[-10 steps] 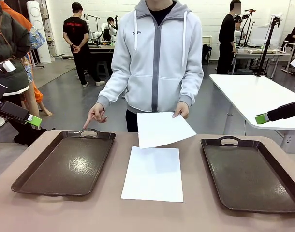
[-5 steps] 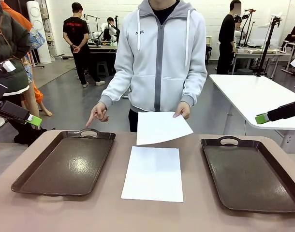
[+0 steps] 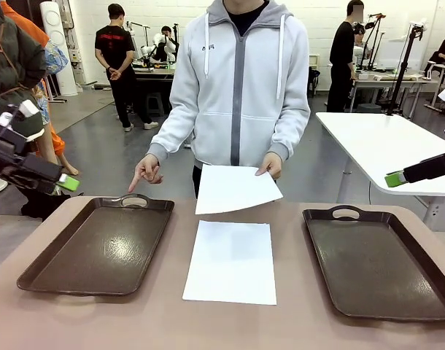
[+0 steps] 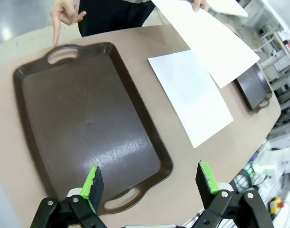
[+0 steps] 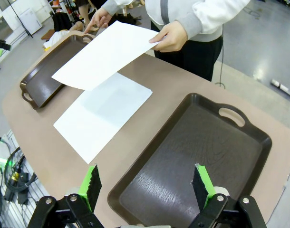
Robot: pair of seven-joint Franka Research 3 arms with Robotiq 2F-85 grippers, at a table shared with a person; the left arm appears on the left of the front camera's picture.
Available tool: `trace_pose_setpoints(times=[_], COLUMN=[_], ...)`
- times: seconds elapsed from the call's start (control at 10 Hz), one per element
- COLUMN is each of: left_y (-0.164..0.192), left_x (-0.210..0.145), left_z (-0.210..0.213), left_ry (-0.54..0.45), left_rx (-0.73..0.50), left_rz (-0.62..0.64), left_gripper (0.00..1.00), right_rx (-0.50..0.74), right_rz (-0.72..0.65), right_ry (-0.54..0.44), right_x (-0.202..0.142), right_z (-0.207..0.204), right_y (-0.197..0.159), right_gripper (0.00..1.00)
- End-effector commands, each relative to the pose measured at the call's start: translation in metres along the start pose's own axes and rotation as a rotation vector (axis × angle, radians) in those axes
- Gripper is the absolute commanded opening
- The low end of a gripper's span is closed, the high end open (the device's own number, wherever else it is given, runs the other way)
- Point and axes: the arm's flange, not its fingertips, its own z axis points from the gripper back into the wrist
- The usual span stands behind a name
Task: Sort the A4 documents.
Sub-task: Receive the A4 Paper.
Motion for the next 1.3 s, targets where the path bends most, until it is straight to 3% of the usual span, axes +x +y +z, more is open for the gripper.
trace_pose_setpoints(times=[0.0, 0.3, 0.6, 0.8, 1.2], left_y=[0.003, 0.009, 0.006, 0.003, -0.006], left_x=[0.039, 0.072, 0.097, 0.107, 0.105], left_z=[-0.045, -0.106, -0.171, -0.199, -0.242], left_ry=[-0.024, 0.011, 0.052, 0.069, 0.096], left_rx=[-0.071, -0.240, -0.365, -0.528, -0.549], left_rz=[0.159, 0.303, 0.363, 0.435, 0.476], left_gripper=[1.00, 1.00, 1.00, 1.00, 1.00], right_rx=[0.011, 0.011, 0.011, 0.011, 0.011], right_rz=[-0.004, -0.004, -0.004, -0.004, -0.004], right_ry=[-0.001, -0.001, -0.001, -0.001, -0.001], right_x=[-0.001, -0.001, -0.001, -0.001, -0.001], right_z=[-0.002, -0.002, -0.002, -0.002, -0.002], right_y=[-0.001, -0.001, -0.001, -0.001, -0.001], right_gripper=[1.00, 1.00, 1.00, 1.00, 1.00])
